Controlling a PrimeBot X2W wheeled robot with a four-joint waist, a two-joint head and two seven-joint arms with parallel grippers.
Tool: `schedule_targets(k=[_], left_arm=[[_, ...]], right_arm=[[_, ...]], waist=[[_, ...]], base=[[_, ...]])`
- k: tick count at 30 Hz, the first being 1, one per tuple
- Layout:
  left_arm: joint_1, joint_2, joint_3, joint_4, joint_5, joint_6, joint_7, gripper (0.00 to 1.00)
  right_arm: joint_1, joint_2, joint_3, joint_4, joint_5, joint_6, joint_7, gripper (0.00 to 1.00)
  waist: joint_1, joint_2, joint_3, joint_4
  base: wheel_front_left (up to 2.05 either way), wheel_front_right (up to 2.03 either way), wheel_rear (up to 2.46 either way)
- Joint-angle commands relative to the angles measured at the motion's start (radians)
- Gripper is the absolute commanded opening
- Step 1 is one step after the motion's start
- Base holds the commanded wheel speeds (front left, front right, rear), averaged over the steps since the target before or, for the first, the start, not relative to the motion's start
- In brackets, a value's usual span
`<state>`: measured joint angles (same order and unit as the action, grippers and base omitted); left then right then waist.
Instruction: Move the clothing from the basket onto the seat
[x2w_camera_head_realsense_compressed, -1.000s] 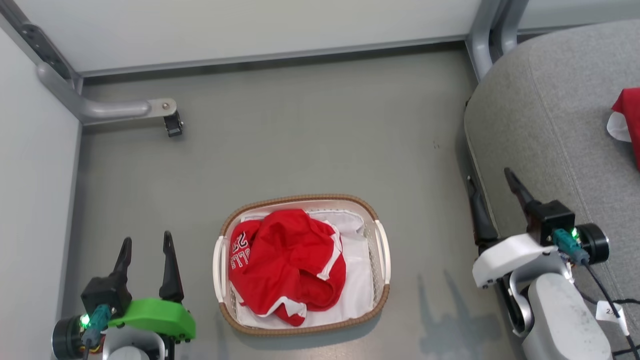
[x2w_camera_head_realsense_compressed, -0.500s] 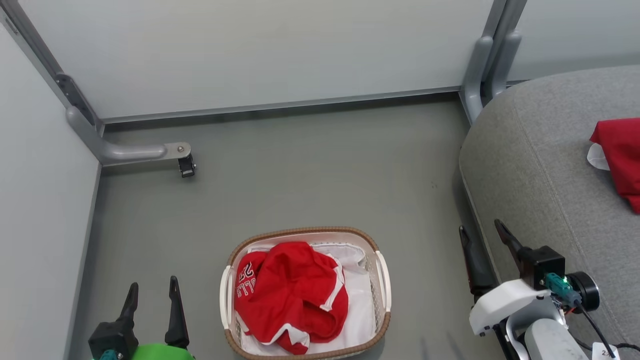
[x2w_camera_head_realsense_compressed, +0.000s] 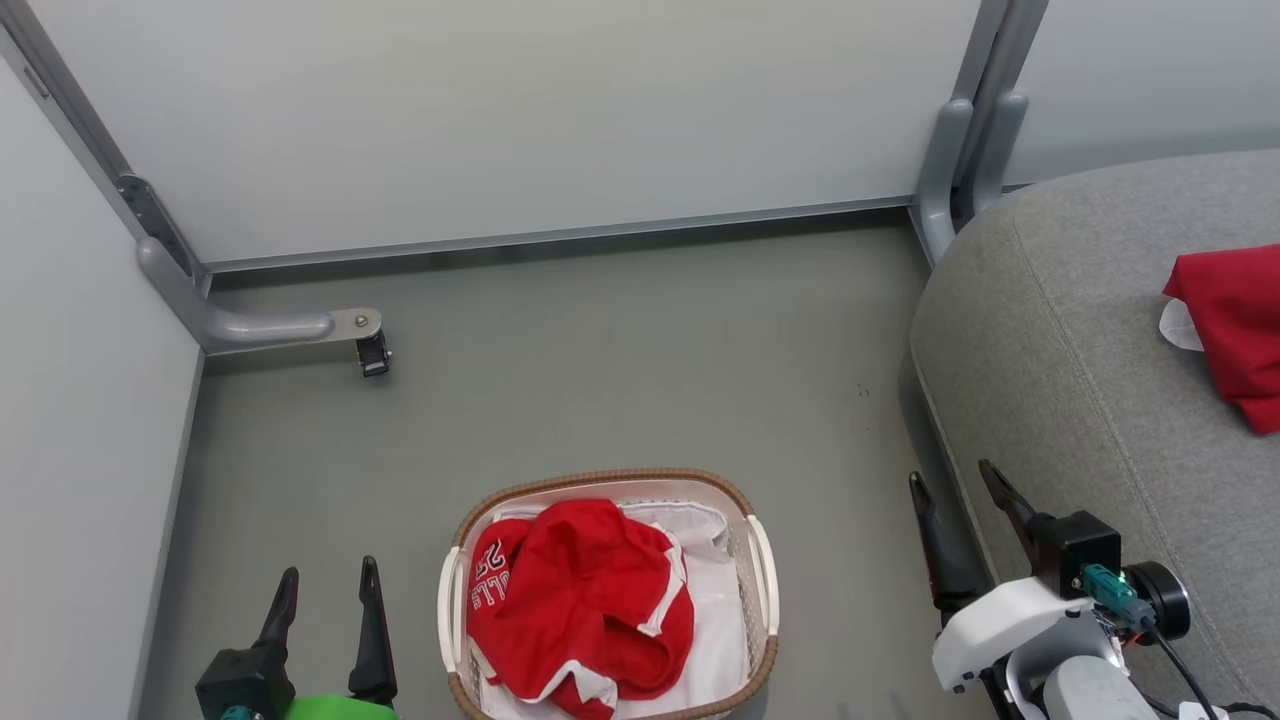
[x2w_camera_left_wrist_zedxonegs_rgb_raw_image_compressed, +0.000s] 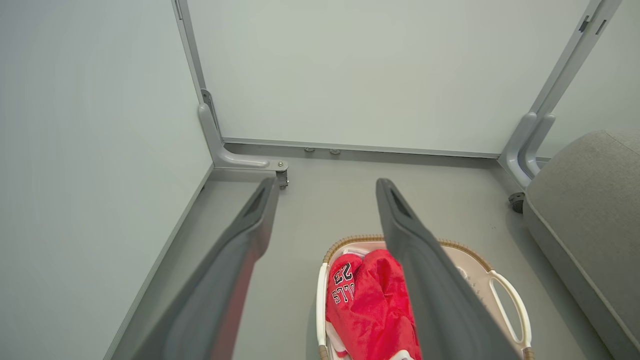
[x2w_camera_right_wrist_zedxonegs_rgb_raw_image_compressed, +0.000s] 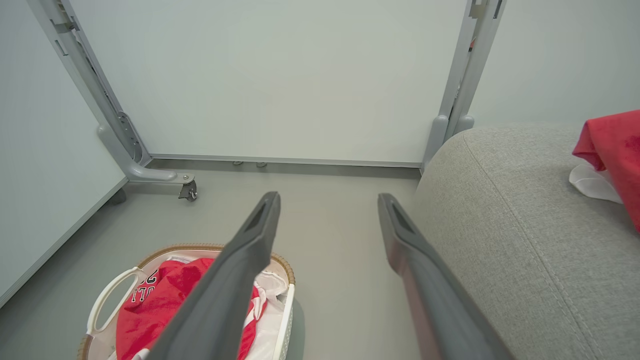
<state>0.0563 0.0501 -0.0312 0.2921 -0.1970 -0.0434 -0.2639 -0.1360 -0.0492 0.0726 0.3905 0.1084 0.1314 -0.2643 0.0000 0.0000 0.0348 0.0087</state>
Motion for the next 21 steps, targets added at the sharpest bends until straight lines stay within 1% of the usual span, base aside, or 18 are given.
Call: schedule_targets(k=[1, 5, 11, 17, 21], left_arm=[[-0.002, 0.002, -0.002, -0.004, -0.009, 0.002, -0.001, 1.00], [-0.019, 0.002, -0.012, -0.001, -0.012, 0.001, -0.001, 1.00], [-0.069, 0.002, -0.038, 0.033, -0.031, 0.003, -0.001, 1.00], [-0.171, 0.003, -0.077, 0.097, -0.043, -0.009, -0.001, 1.00], [-0.262, 0.003, -0.106, 0.197, -0.041, -0.023, -0.001, 1.00]], right_arm=[[-0.008, -0.004, 0.000, -0.005, 0.001, -0.001, 0.000, 1.00], [-0.023, -0.004, -0.001, -0.012, -0.007, -0.001, 0.000, 1.00], [-0.066, -0.004, 0.008, -0.040, -0.019, -0.001, 0.000, 1.00], [-0.152, -0.004, 0.027, -0.103, -0.025, -0.001, 0.000, 1.00], [-0.215, -0.004, 0.041, -0.161, -0.014, -0.001, 0.000, 1.00]], waist=[[0.0000, 0.0000, 0.007, -0.004], [0.0000, 0.0000, 0.030, -0.007], [0.0000, 0.0000, 0.107, -0.013], [0.0000, 0.0000, 0.248, -0.036], [0.0000, 0.0000, 0.350, -0.055]], base=[[0.00, 0.00, 0.00], [0.00, 0.00, 0.00], [0.00, 0.00, 0.00], [0.00, 0.00, 0.00], [0.00, 0.00, 0.00]])
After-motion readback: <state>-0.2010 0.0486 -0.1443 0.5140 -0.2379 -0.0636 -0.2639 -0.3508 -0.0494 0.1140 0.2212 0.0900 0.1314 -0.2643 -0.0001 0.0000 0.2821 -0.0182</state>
